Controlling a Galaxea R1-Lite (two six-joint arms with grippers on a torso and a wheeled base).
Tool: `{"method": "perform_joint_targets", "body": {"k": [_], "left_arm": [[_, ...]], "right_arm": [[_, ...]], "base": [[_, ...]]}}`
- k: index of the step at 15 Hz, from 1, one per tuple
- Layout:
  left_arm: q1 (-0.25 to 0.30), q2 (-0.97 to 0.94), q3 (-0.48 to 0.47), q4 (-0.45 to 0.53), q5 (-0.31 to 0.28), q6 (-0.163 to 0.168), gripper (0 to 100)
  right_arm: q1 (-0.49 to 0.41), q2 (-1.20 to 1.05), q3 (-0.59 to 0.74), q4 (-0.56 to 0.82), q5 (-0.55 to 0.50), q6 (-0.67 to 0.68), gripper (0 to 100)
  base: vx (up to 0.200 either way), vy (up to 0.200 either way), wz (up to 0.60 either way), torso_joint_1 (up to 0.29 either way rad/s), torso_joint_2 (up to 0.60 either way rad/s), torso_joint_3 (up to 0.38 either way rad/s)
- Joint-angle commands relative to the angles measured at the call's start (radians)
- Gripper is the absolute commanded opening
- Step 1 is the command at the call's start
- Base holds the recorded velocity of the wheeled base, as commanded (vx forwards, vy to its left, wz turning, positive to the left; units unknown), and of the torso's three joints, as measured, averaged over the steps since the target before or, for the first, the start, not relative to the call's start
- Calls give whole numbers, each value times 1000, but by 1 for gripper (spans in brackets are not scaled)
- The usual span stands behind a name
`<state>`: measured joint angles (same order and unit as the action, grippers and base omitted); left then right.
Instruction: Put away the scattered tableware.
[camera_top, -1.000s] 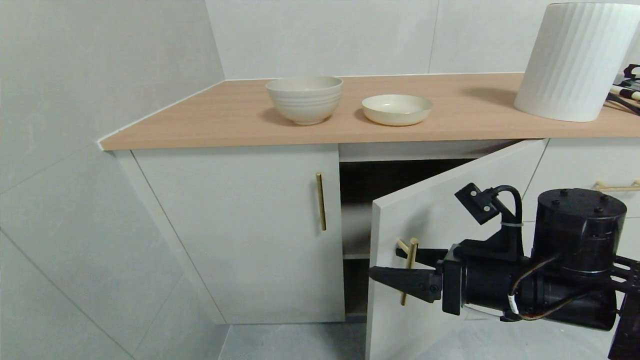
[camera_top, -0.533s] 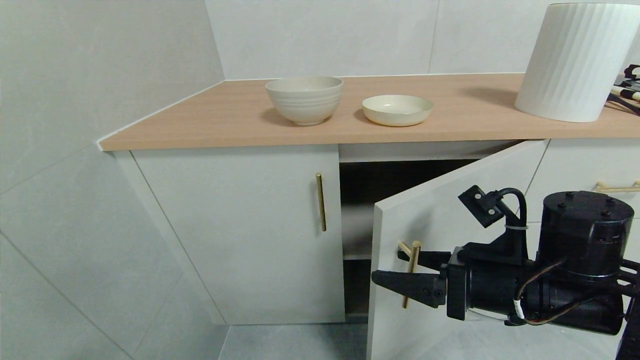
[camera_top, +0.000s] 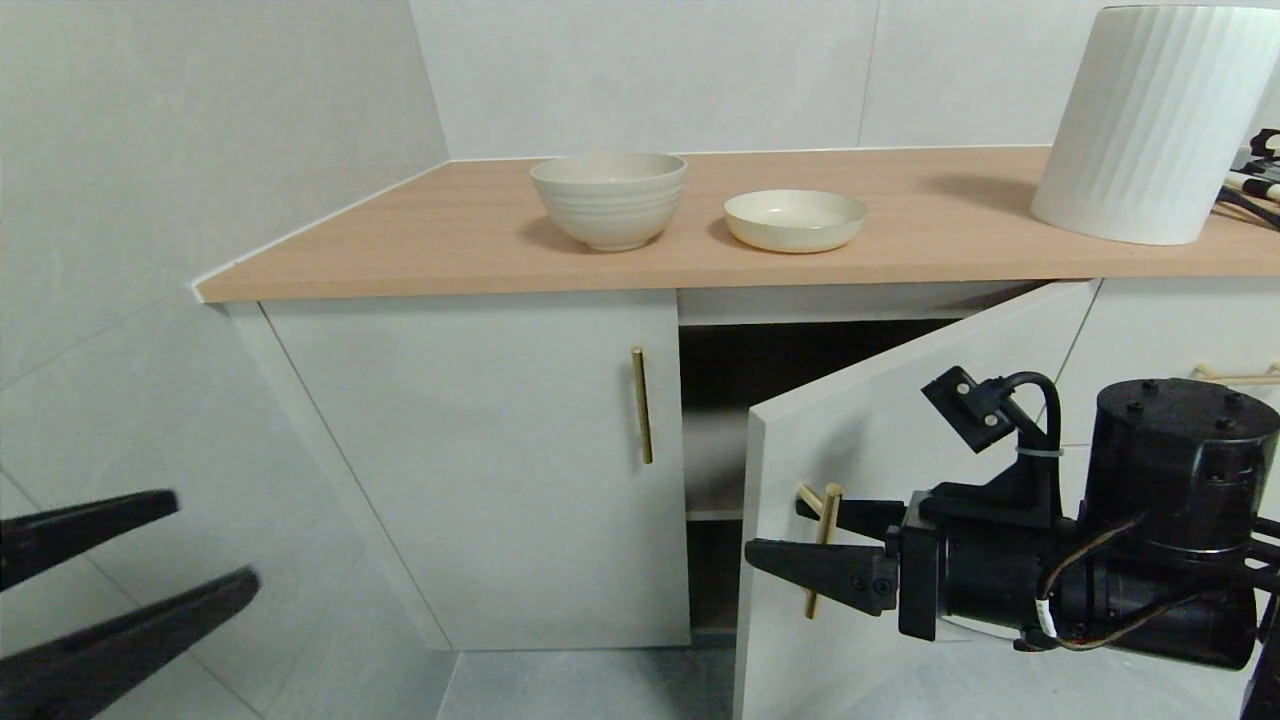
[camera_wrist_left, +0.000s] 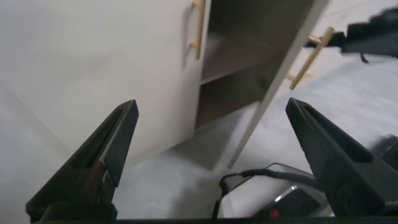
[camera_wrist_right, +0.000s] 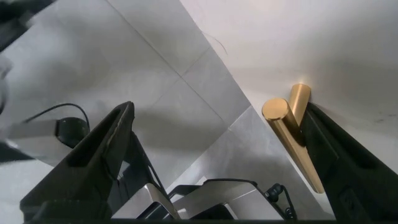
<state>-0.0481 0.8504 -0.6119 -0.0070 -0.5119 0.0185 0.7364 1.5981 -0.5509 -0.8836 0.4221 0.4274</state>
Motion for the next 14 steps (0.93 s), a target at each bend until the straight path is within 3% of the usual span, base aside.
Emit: {"method": "perform_joint_targets", "body": {"k": [1,2,3,5,6,7,9,10,14], "left_arm": [[-124,460,-29,-252,-27,-8,100],[-156,512,3,-317,-27,-26,100],[-222,582,61,-415,-27,-65,100],[-292,671,110,-559,-22,-100,100],[-326,711,132,-628,-19,-130,100],[-361,773,164,-751,-5,-195,100],[-389,815,181,-849,7,-244,100],[-404,829,185,-878,16,-259,100],[-415,851,185,-886,26,-261,100]], "right_arm": [[0,-13,-1,-5,-2,1,100],[0,-17,-1,-5,-2,-1,100],[0,-15,0,-5,-2,-1,100],[0,-9,-1,-5,-2,-1,100],[0,-7,0,-5,-2,-3,100],[0,-4,2,-5,-2,-3,100],[0,-7,2,-5,-2,-3,100],[0,-4,2,-5,-2,-3,100],[0,-3,2,-5,-2,-3,100]], "base": [[0,0,0,0,0,0],[0,0,0,0,0,0],[0,0,0,0,0,0],[0,0,0,0,0,0],[0,0,0,0,0,0],[0,0,0,0,0,0],[0,0,0,0,0,0],[0,0,0,0,0,0],[0,0,0,0,0,0]]}}
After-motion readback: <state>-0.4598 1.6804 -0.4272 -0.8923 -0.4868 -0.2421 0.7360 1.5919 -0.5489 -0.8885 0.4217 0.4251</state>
